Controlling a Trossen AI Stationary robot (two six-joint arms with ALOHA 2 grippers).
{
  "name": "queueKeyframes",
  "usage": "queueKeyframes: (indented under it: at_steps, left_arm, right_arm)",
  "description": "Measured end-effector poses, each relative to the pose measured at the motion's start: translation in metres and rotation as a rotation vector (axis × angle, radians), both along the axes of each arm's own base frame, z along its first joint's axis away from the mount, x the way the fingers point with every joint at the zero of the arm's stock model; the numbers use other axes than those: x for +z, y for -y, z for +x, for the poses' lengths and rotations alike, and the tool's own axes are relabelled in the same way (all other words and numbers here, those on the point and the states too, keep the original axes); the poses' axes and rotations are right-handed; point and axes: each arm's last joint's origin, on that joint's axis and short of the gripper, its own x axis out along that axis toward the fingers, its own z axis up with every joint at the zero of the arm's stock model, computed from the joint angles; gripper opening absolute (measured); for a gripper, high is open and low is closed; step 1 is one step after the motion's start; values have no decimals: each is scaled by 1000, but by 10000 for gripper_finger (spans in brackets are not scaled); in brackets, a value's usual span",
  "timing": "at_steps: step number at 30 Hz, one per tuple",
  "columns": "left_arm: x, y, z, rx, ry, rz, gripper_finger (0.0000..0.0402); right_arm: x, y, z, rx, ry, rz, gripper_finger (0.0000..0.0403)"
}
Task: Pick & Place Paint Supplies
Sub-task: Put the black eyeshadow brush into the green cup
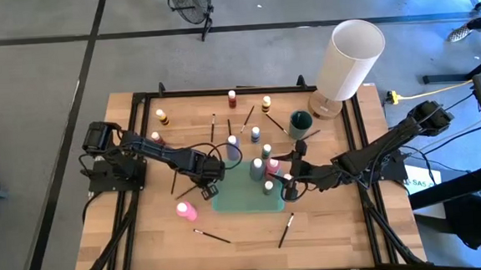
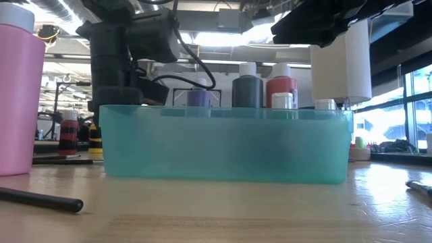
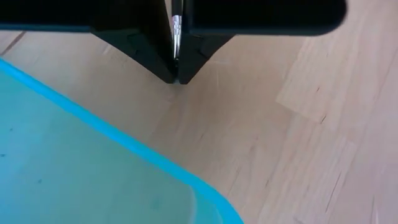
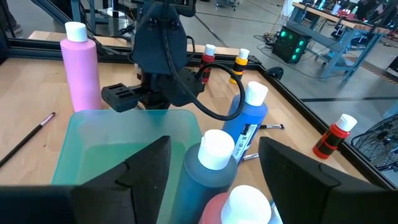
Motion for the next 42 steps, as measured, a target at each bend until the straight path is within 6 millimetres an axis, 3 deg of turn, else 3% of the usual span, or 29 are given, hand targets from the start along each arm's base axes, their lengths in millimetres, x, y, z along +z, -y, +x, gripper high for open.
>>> queueKeyframes:
  at_steps: [11,25,32,42]
  left_arm:
    - [0,0,0,-28,-6,3,2]
    - [20,3,4,-71,-49,56,2]
    - [40,9,8,-98,-83,123,2]
    - [88,10,10,-108,-196,262,2]
  right_arm:
    - [0,0,0,-1,0,0,248]
    - [-1,0,0,0,-7,-3,248]
    - [-1,0,0,14,-9,2,248]
    - [-1,0,0,17,-10,3,248]
